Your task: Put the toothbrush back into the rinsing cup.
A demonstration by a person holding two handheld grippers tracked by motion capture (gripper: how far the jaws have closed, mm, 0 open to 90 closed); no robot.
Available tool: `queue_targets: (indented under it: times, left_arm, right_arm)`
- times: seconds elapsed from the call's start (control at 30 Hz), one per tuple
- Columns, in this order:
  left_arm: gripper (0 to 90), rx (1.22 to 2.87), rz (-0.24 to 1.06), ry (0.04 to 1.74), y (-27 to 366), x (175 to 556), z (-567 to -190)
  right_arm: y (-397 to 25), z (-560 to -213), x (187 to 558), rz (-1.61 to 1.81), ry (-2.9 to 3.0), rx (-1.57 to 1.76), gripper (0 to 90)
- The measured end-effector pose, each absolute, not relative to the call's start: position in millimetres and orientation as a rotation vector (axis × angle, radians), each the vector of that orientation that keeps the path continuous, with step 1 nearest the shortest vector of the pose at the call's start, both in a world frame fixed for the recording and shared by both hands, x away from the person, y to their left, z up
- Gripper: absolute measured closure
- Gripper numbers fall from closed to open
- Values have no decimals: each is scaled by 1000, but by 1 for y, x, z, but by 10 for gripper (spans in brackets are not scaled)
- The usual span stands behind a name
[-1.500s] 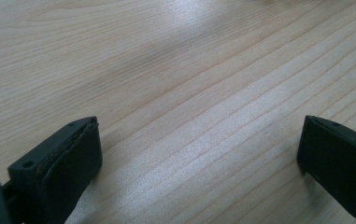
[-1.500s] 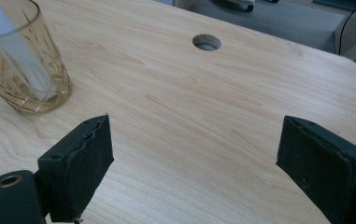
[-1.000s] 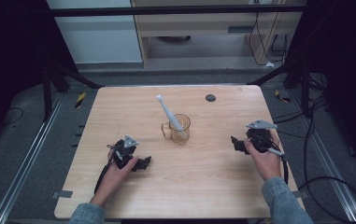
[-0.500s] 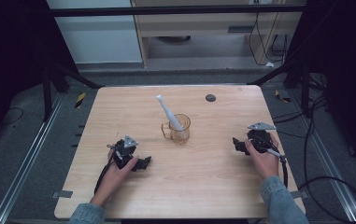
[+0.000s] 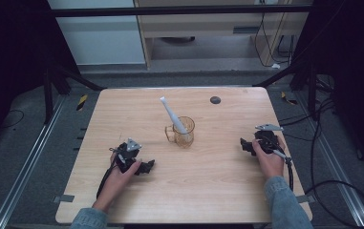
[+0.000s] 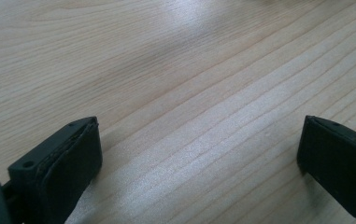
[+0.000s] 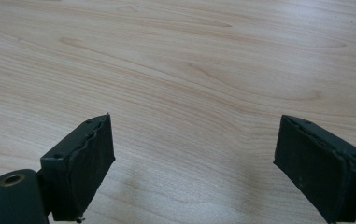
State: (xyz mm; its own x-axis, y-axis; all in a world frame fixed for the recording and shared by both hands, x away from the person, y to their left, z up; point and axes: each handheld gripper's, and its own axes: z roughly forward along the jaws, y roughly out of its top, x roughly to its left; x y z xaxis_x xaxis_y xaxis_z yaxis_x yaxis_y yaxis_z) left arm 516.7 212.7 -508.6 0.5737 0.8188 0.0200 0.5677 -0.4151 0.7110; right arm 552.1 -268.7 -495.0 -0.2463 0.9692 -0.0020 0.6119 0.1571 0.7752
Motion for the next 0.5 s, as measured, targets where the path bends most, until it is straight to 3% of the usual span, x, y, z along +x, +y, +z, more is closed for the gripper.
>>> queue_targets:
  times: [0.5]
  left_arm:
    - [0, 2137, 485, 1101, 213, 517, -509]
  right_arm:
    - [-269, -505, 558, 895, 1921, 1558, 106]
